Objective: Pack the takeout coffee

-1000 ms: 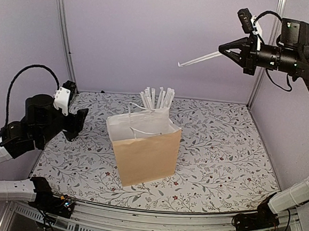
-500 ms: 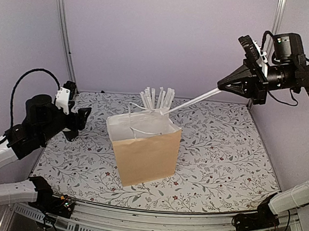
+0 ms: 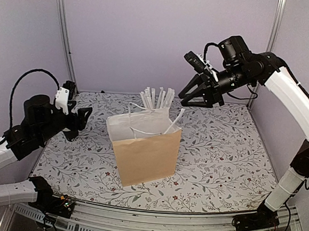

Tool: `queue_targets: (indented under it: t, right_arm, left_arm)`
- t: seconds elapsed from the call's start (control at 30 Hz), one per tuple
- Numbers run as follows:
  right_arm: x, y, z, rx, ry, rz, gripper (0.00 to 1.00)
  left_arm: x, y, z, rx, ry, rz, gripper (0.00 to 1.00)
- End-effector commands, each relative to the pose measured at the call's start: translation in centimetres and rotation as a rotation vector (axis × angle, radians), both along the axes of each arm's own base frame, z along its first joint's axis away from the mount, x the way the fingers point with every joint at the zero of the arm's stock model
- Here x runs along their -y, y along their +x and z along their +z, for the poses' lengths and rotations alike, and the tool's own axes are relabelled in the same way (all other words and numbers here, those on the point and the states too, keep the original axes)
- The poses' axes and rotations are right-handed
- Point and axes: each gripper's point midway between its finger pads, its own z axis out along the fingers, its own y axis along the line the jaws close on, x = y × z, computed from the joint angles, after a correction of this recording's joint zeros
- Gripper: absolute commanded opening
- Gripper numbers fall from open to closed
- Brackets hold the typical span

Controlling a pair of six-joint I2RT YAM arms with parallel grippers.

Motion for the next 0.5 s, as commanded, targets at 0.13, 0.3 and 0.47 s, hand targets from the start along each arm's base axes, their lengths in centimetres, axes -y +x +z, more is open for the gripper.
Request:
queue_targets:
  t: [0.13,0.3,0.47]
  right_arm:
    - [0.3,2.6,0.8,0.158,-0.023,-0.109,0.83]
    - [3.5,4.0,2.4,0.25,0.004,-0.235,0.99]
    - [8.5,7.3,3.1,0.293,0.022,-0.45,0.99]
  left_arm:
    - [0.9,0.3,-0.5,-0.021,-0.013,-0.045,0.8]
    - [1.3,0.3,0.8,0.011,-0.028,-0.062,0.84]
    - [2.5,1.1,3.2,0.022,-0.021,-0.1,0.88]
